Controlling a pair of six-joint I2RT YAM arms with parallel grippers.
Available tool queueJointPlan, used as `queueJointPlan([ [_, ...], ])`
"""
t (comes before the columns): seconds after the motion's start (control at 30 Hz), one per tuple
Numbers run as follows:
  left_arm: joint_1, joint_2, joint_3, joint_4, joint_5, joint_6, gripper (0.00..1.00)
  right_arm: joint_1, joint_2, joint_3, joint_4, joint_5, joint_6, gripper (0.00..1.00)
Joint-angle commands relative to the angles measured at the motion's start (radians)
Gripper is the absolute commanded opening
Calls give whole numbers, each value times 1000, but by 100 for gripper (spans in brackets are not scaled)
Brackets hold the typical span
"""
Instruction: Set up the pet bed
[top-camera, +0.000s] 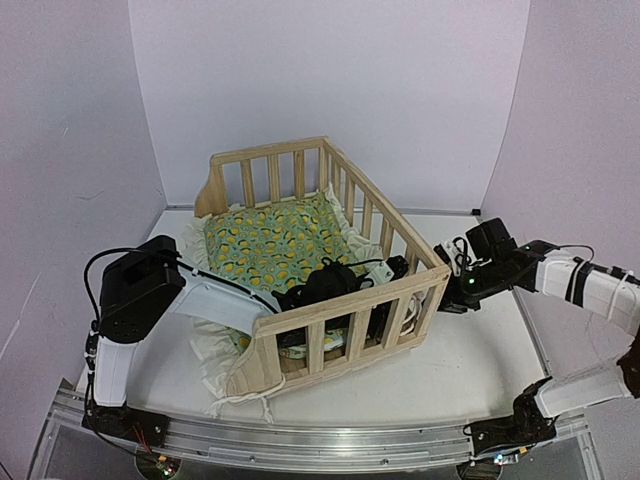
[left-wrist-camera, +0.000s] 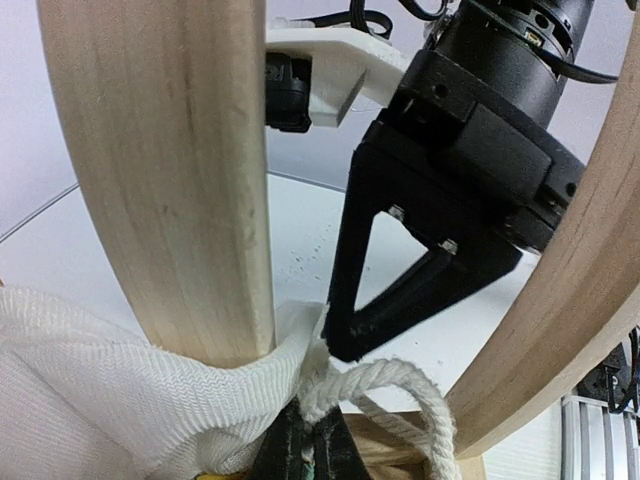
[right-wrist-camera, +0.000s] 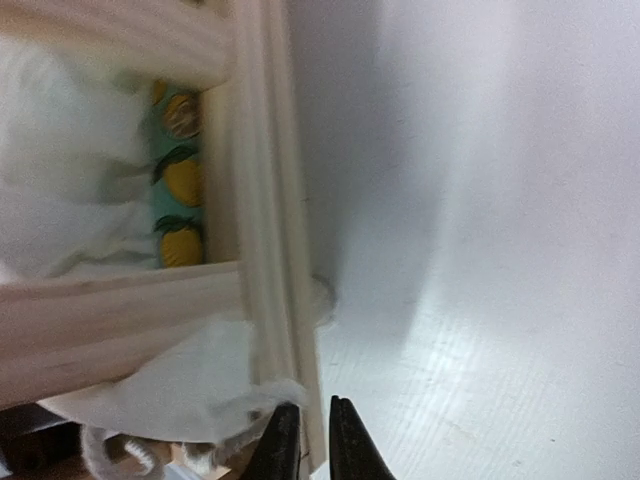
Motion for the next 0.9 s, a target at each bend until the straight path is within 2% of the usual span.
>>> queueJointPlan([
  [0.0,29,-38,24,100,-121,-42,0,11,-59,19,61,327,113,16],
  [0.07,29,-41,23,100,-112,-43,0,17,-20,28,85,397,136,17],
  [0.27,28,-49,15,102,-115,-42,0,28,64,39,111,667,164,34],
  [0.33,28,-50,15,101,-115,-38,0,27,74,44,109,707,166,38],
  [0.4,28,-50,16,102,-111,-29,0,5,31,37,106,577,135,46],
  [0.5,30,-41,20,101,-118,-15,0,-113,-77,1,99,195,19,55],
  [0.57,33,-31,25,102,-124,-17,0,-199,-134,-19,80,-38,-50,58],
  [0.67,33,-30,27,102,-115,-22,0,-202,-167,-36,76,-271,-111,63],
  [0.77,33,-32,27,101,-109,-26,0,-153,-160,-44,51,-310,-161,64],
  [0.87,33,-33,26,102,-106,-24,0,-105,-163,-40,41,-324,-169,70],
])
